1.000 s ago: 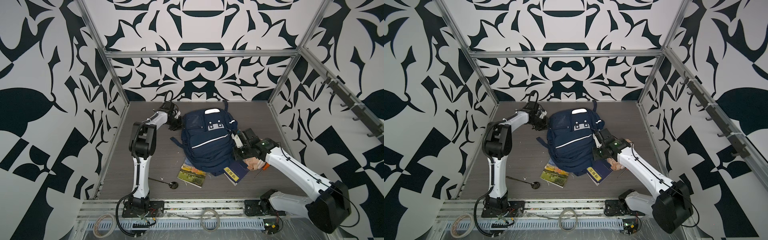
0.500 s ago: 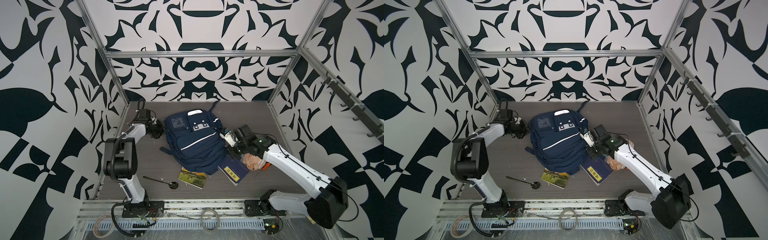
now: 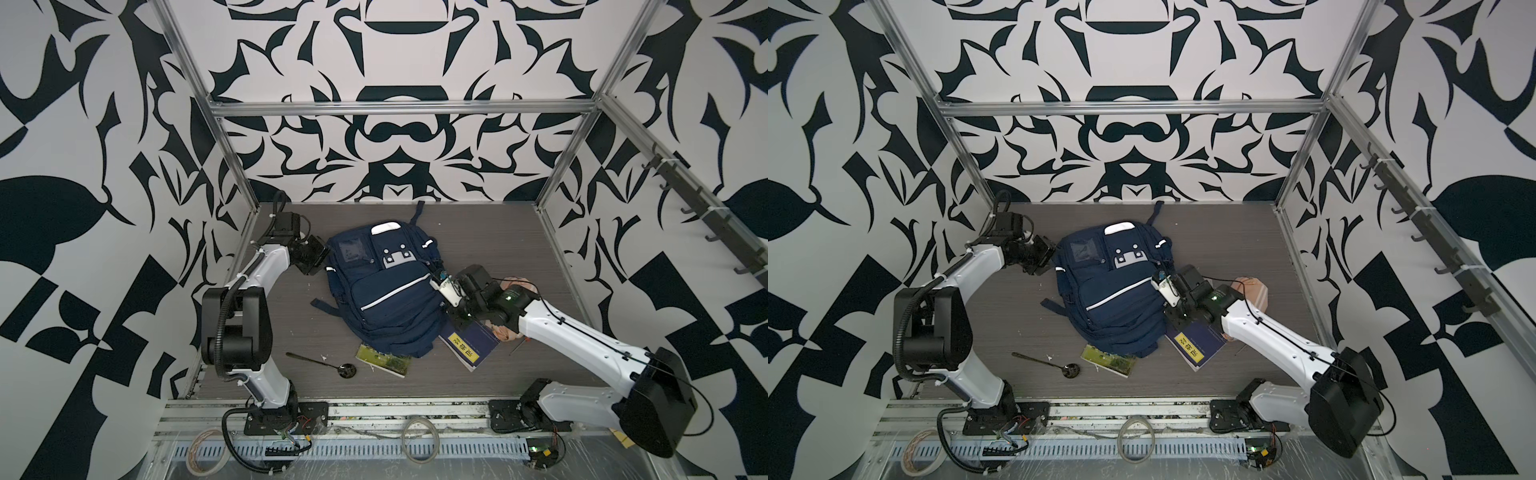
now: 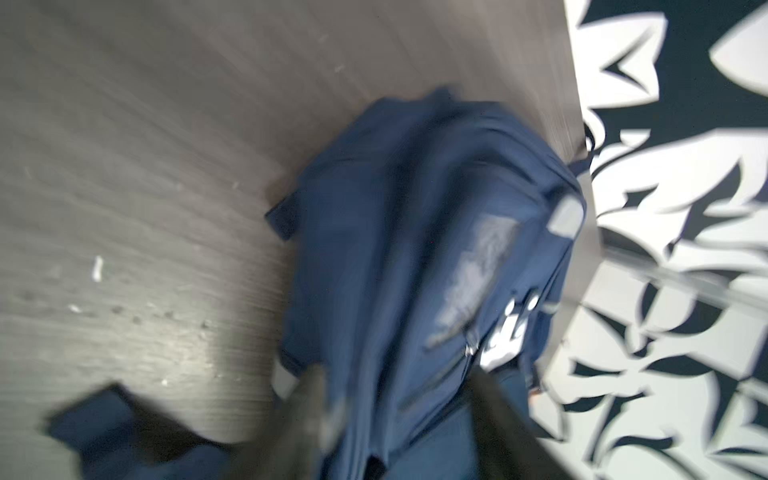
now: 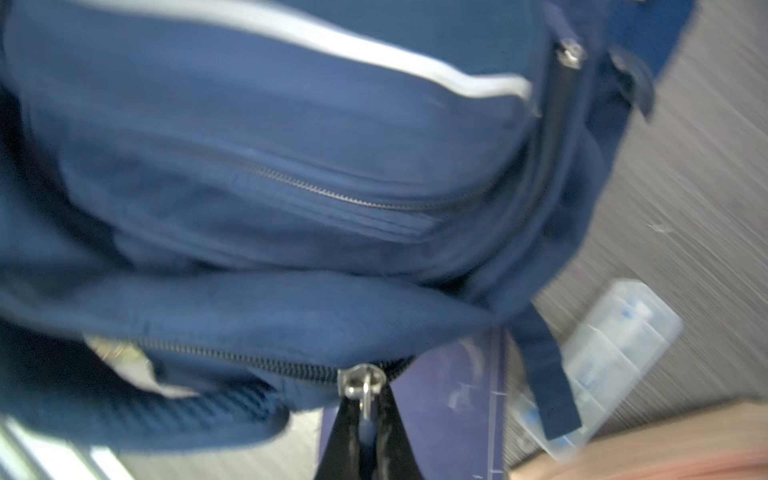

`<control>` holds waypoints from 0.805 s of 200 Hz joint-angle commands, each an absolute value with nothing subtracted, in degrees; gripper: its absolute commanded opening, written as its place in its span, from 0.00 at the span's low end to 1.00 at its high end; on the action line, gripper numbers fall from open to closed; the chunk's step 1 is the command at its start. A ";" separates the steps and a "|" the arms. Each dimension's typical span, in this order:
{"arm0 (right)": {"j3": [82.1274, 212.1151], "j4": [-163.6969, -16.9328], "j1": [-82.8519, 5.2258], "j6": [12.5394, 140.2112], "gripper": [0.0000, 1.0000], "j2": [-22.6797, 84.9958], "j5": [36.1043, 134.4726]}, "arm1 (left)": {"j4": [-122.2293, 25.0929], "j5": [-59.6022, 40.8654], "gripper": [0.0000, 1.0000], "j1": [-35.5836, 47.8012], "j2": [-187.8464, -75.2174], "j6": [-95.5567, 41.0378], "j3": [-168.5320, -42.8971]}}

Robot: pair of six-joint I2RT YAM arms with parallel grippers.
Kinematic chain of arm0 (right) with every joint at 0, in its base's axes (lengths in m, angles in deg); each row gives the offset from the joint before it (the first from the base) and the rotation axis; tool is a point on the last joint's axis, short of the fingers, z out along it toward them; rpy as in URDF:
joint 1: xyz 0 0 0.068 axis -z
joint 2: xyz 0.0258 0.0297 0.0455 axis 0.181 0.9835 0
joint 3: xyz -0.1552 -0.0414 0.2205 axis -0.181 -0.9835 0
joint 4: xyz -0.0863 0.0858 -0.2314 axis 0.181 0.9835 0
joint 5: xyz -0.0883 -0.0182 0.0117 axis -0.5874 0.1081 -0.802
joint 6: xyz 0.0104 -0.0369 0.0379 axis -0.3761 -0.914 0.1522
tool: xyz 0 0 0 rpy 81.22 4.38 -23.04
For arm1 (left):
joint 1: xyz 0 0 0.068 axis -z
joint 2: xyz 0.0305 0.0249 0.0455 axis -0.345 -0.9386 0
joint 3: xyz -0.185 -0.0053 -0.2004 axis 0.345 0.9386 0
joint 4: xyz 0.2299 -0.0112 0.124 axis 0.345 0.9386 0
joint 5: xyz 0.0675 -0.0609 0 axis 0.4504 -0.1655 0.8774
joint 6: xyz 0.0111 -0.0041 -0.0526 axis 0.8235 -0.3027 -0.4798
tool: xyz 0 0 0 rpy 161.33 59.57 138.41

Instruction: Pack the student bag

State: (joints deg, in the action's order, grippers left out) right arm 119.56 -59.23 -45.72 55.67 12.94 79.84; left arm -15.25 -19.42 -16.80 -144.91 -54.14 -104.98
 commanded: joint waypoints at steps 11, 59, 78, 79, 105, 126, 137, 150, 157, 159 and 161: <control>121.07 -63.83 -42.32 56.71 0.00 11.95 82.19 | 1.71 -11.48 0.99 -14.31 -137.98 -38.34 -103.45; 124.40 -61.63 -37.60 53.66 0.00 15.39 85.33 | -0.55 -14.63 0.75 11.86 -129.30 -23.42 -103.45; 125.01 -61.56 -36.93 52.46 0.00 16.23 86.16 | -3.14 -16.18 0.73 19.88 -131.38 -21.45 -104.65; 124.99 -61.58 -36.86 52.41 0.00 16.22 86.24 | -3.22 -16.22 0.73 20.11 -131.61 -21.41 -104.69; 124.84 -62.22 -36.01 52.00 0.00 16.19 87.63 | -6.08 -15.47 0.70 22.53 -138.80 -20.50 -107.21; 124.59 -62.56 -35.62 51.97 0.00 15.66 88.66 | -8.49 -13.35 0.68 22.97 -143.49 -19.41 -110.27; 124.28 -63.01 -35.57 52.04 0.00 15.47 89.06 | -9.45 -12.54 0.68 23.50 -145.79 -18.03 -111.95; 124.11 -63.58 -35.48 52.32 0.00 15.68 89.30 | -10.11 -11.55 0.68 24.48 -148.59 -16.09 -113.63; 124.17 -63.84 -35.37 52.48 0.00 15.77 89.39 | -10.45 -10.71 0.68 24.95 -149.93 -15.36 -114.40; 124.24 -63.88 -35.36 52.51 0.00 15.84 89.41 | -10.61 -10.50 0.68 25.03 -150.33 -15.21 -114.57; 124.22 -63.95 -35.34 52.59 0.00 15.86 89.48 | -10.67 -10.36 0.68 25.07 -150.67 -15.11 -114.73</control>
State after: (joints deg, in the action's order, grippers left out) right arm 122.05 -59.99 -35.71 52.50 17.22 87.57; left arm -8.32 -12.79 23.48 -147.54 -19.41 -111.34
